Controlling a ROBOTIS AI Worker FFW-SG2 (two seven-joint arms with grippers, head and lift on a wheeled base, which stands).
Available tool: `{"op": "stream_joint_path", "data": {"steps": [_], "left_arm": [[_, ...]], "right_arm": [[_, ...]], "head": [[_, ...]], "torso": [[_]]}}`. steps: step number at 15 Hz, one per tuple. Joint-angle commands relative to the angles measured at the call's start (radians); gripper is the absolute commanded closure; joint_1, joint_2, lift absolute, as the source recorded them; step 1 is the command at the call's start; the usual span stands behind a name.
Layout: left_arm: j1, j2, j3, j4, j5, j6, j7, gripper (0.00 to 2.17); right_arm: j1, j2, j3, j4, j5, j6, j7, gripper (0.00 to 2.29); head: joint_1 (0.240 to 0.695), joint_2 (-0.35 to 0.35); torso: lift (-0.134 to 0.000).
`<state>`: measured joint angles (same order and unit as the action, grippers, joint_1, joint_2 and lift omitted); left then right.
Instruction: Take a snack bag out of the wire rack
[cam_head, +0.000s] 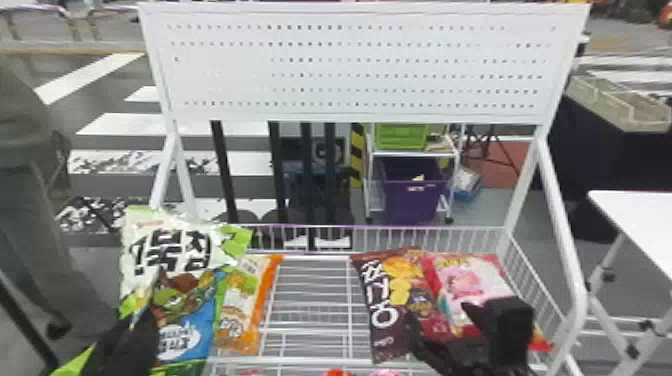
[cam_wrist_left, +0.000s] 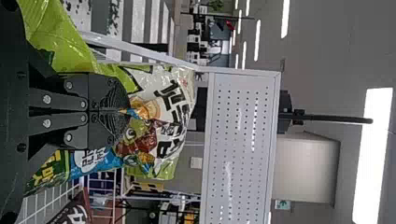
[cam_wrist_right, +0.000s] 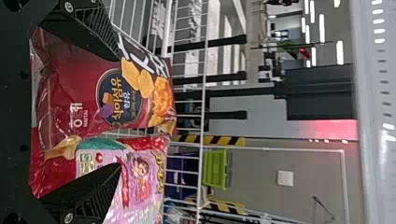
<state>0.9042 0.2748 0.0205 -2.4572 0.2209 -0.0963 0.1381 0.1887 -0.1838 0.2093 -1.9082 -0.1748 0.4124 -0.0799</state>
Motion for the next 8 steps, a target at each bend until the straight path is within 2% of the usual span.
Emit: {"op": "stream_joint_path", "data": {"steps": [1, 3, 5, 6, 7, 8], "left_arm": [[-0.004, 0.000, -0.001, 0.001, 0.000, 0.004, 0.000, 2.14], [-0.010, 0.003, 0.003, 0.003, 0.000, 0.007, 0.000, 2.14], [-0.010, 0.004, 0.007, 0.003, 0.000, 0.010, 0.000, 2.14], [-0.010, 0.004, 0.009, 0.004, 0.002, 0.013, 0.000, 2.14], [-0.013, 0.006, 0.009, 0.006, 0.003, 0.013, 0.000, 2.14], [-0.019, 0.004, 0.009, 0.009, 0.005, 0.016, 0.000, 2.14]], "right_arm": [[-0.153, 0.010, 0.047, 0.135, -0.038, 0.081, 0.000, 0.09], [-0.222, 0.029, 0.076, 0.213, -0.040, 0.093, 0.000, 0.09], [-0.261, 0.033, 0.088, 0.259, -0.040, 0.105, 0.000, 0.16], [-0.276, 0.035, 0.098, 0.268, -0.040, 0.121, 0.002, 0.35], [-0.281, 0.035, 0.104, 0.270, -0.040, 0.133, 0.002, 0.82], [-0.282, 0.035, 0.105, 0.270, -0.040, 0.145, 0.000, 1.71]], "head": [[0.499, 0.000], [0.499, 0.000], [0.499, 0.000], [0.499, 0.000], [0.499, 0.000], [0.499, 0.000]], "torso": [[0.000], [0.000], [0.000], [0.000], [0.000], [0.000]]}}
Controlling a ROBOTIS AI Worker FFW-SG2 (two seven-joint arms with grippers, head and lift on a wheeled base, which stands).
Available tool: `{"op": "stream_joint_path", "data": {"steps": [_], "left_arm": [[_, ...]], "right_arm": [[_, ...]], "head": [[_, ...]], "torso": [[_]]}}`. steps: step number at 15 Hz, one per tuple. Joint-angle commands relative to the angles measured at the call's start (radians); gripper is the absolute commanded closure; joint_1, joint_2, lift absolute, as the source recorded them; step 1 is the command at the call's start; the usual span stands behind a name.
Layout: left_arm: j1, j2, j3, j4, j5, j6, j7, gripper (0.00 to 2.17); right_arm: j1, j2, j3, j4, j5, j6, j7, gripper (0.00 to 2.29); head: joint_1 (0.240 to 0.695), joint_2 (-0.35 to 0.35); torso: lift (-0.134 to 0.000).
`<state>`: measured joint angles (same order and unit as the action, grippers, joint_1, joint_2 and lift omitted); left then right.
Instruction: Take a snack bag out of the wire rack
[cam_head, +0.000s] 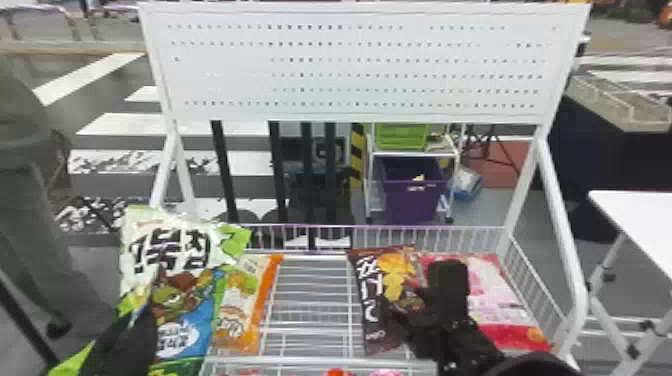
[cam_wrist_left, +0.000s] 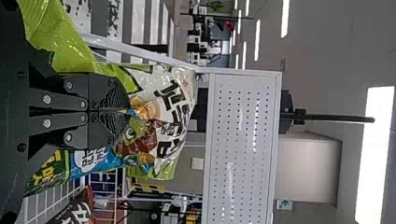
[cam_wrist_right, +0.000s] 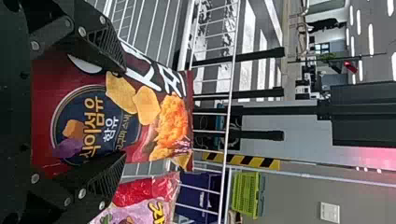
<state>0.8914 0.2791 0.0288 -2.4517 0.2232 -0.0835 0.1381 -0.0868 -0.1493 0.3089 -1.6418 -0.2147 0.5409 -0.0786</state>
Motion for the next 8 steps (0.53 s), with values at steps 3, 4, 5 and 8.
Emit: {"op": "stream_joint_path", "data": {"steps": [3, 4, 5, 8], "left_arm": [[-0.017, 0.000, -0.001, 0.011, 0.005, 0.006, 0.000, 2.14], [-0.019, 0.002, -0.001, 0.014, 0.007, 0.003, 0.000, 2.14], [-0.020, 0.002, -0.003, 0.014, 0.007, 0.006, 0.000, 2.14], [-0.020, 0.002, -0.006, 0.014, 0.002, 0.006, 0.003, 2.14]], "right_arm": [[-0.002, 0.002, 0.006, -0.018, -0.003, 0.051, -0.020, 2.25], [0.004, 0.000, 0.006, -0.029, -0.008, 0.057, -0.024, 2.25], [0.009, 0.000, 0.006, -0.038, -0.009, 0.063, -0.024, 2.25], [0.019, -0.003, 0.006, -0.058, -0.014, 0.066, -0.030, 2.25]], "head": [[0.499, 0.000], [0.499, 0.000], [0.499, 0.000], [0.499, 0.000]], "torso": [[0.000], [0.000], [0.000], [0.000]]}}
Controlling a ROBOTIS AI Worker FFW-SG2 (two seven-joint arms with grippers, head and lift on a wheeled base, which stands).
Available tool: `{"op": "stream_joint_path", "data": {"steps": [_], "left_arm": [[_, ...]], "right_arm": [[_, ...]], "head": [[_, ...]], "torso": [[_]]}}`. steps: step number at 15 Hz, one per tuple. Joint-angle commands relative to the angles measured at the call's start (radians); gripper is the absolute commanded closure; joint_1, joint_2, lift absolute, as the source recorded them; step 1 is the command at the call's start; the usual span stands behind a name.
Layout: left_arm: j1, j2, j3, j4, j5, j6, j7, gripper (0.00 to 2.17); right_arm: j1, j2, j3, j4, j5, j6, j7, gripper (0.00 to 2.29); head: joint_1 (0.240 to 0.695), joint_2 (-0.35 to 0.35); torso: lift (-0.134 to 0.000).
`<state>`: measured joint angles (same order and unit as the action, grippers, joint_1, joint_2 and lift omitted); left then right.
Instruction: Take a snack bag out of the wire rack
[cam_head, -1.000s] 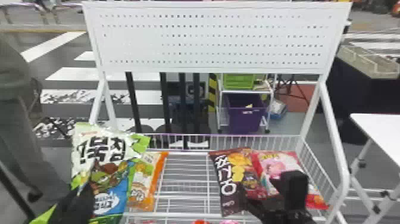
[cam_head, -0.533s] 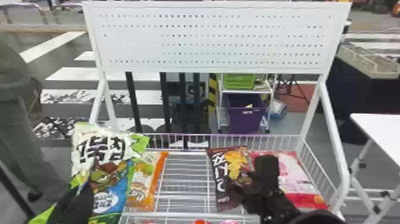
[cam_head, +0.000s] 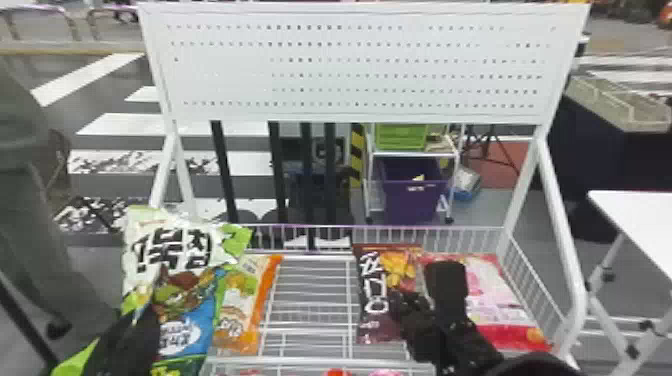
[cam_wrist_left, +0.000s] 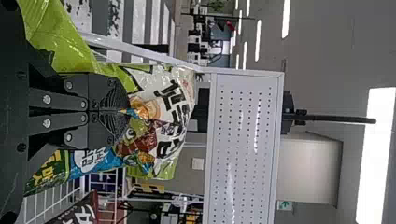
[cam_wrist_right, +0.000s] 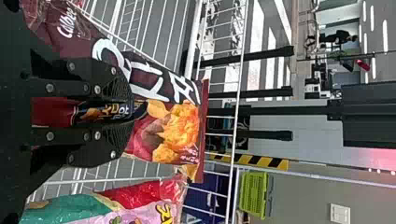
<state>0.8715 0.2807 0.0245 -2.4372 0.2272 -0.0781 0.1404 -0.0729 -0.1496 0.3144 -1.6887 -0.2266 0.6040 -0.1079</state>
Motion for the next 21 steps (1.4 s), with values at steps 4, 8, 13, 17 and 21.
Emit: {"op": "stream_joint_path", "data": {"steps": [4, 8, 13, 17, 21], "left_arm": [[0.003, 0.000, -0.005, -0.002, -0.003, -0.002, 0.002, 2.14], [0.001, 0.000, -0.012, -0.005, -0.005, -0.002, 0.004, 2.14], [-0.006, -0.003, -0.023, -0.003, -0.011, -0.002, 0.005, 2.14], [-0.006, -0.005, -0.023, -0.002, -0.012, -0.002, 0.007, 2.14], [-0.014, -0.006, -0.023, 0.004, -0.011, -0.002, 0.007, 2.14]], "right_arm": [[0.096, -0.047, -0.008, -0.190, -0.007, 0.000, -0.016, 2.25], [0.340, -0.125, -0.120, -0.508, -0.003, -0.046, -0.024, 2.25], [0.686, -0.119, -0.261, -0.663, 0.023, -0.325, 0.020, 2.25], [0.947, -0.021, -0.385, -0.713, 0.023, -0.632, 0.117, 2.25], [1.079, 0.044, -0.439, -0.753, 0.030, -0.752, 0.148, 2.25]], "head": [[0.499, 0.000], [0.499, 0.000], [0.499, 0.000], [0.499, 0.000], [0.499, 0.000]], "torso": [[0.000], [0.000], [0.000], [0.000], [0.000]]}}
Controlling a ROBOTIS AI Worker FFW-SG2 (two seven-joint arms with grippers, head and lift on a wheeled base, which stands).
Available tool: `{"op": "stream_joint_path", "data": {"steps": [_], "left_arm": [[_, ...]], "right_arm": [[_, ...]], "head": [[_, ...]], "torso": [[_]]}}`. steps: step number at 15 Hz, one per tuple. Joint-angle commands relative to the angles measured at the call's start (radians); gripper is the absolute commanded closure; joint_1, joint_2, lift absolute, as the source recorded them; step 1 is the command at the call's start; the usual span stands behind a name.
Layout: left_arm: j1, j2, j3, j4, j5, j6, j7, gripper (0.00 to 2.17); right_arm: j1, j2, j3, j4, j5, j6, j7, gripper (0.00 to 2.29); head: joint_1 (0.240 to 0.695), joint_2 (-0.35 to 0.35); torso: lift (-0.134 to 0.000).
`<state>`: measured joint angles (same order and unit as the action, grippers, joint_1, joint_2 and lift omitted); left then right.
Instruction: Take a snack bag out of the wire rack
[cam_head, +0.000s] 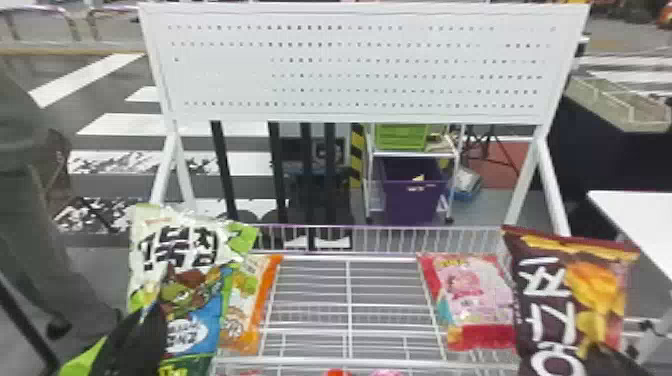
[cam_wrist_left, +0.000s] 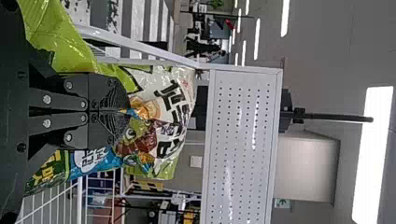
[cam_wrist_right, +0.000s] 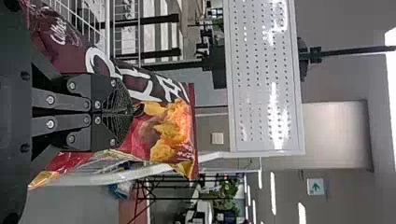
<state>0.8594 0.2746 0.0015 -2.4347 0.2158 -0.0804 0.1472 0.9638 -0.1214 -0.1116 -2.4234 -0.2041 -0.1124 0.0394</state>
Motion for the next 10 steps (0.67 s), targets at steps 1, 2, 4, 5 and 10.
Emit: {"op": "stream_joint_path", "data": {"steps": [1, 2, 4, 5, 10], "left_arm": [[-0.002, 0.000, 0.000, 0.003, 0.001, 0.000, 0.000, 2.14], [-0.003, 0.000, 0.000, 0.003, 0.001, 0.000, 0.000, 2.14], [0.001, 0.001, -0.002, 0.000, 0.001, 0.000, 0.000, 2.14], [0.004, 0.001, -0.002, 0.000, 0.001, 0.000, 0.000, 2.14], [0.007, 0.001, -0.002, -0.001, 0.001, 0.000, 0.000, 2.14]], "right_arm": [[0.055, 0.022, -0.011, -0.031, 0.023, -0.039, -0.001, 2.25], [0.061, 0.028, -0.006, -0.039, 0.032, -0.039, -0.001, 2.25], [0.061, 0.028, 0.001, -0.040, 0.040, -0.039, -0.001, 2.25], [0.061, 0.028, 0.003, -0.040, 0.040, -0.039, -0.001, 2.25], [0.065, 0.028, 0.010, -0.040, 0.048, -0.039, -0.001, 2.25]], "head": [[0.499, 0.000], [0.499, 0.000], [0.499, 0.000], [0.499, 0.000], [0.499, 0.000]], "torso": [[0.000], [0.000], [0.000], [0.000], [0.000]]}}
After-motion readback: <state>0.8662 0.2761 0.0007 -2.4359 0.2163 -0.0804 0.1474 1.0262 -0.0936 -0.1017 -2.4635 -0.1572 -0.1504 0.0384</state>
